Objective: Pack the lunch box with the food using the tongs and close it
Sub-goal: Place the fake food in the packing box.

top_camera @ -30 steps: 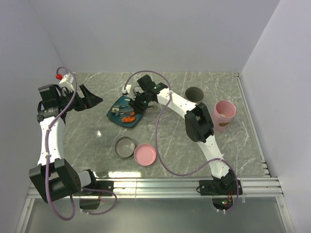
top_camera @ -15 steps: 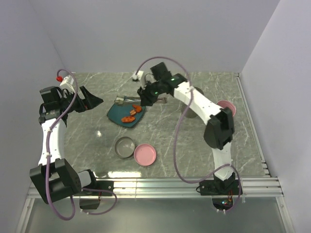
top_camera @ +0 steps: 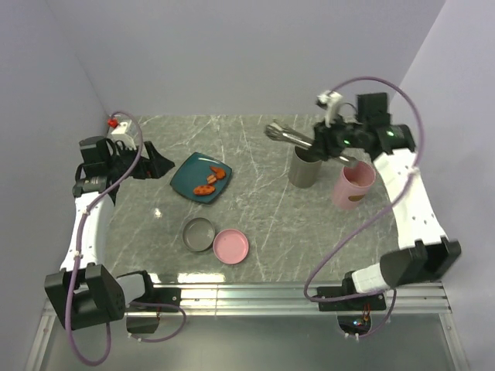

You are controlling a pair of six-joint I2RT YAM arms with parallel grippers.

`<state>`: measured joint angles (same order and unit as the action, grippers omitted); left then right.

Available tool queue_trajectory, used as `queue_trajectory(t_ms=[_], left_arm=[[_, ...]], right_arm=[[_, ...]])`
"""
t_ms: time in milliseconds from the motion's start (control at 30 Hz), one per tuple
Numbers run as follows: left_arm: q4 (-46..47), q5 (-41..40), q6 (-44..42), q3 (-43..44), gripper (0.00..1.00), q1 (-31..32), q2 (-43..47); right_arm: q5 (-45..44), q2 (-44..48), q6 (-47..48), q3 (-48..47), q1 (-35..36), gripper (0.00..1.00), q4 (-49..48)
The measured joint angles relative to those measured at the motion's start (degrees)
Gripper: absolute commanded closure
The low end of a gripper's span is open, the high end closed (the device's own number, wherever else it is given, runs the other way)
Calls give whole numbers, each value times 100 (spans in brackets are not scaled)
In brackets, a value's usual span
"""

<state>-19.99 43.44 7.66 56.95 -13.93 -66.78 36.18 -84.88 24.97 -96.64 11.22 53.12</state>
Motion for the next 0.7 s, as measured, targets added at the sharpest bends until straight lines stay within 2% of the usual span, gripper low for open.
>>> queue_trajectory(t_ms=[167,300,700], left_arm=[[11,-245,-107,-94,7,448,63],[50,-323,-101,-107,7,632,52],[63,-280,-94,52,7,767,-332]], right_arm=[[4,1196,131,887,-1150,62,352],[-46,1836,267,1150,-1941,62,772],[-422,2063,966,1624,-4028,63,1628]])
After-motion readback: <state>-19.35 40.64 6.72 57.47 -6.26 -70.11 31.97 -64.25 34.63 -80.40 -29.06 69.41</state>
